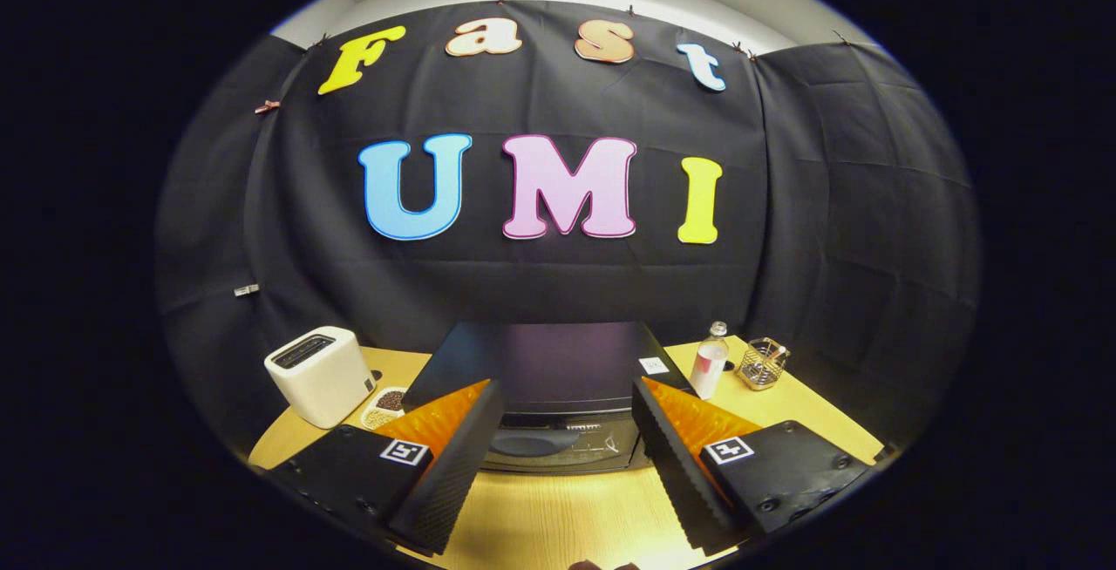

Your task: Open the toaster oven, put the food inside, and close the toaster oven door.

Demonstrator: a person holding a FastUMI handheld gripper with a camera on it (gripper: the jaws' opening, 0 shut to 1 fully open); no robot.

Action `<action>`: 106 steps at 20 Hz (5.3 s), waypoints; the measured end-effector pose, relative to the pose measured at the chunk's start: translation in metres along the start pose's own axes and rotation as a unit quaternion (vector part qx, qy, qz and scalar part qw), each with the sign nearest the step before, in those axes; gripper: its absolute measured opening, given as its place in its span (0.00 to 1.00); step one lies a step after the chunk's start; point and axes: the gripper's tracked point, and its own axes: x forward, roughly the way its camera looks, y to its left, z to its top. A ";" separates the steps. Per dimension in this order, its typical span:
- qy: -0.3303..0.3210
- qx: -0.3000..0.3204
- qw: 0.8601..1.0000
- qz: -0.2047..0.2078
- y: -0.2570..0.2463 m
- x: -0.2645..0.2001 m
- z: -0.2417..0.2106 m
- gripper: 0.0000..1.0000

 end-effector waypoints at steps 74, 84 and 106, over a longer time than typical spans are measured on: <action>0.429 0.061 0.894 0.113 -0.320 -0.006 -0.283 1.00; 0.439 0.032 0.890 0.121 -0.307 -0.020 -0.304 0.83; 0.462 0.183 0.862 0.100 -0.283 -0.036 -0.304 0.06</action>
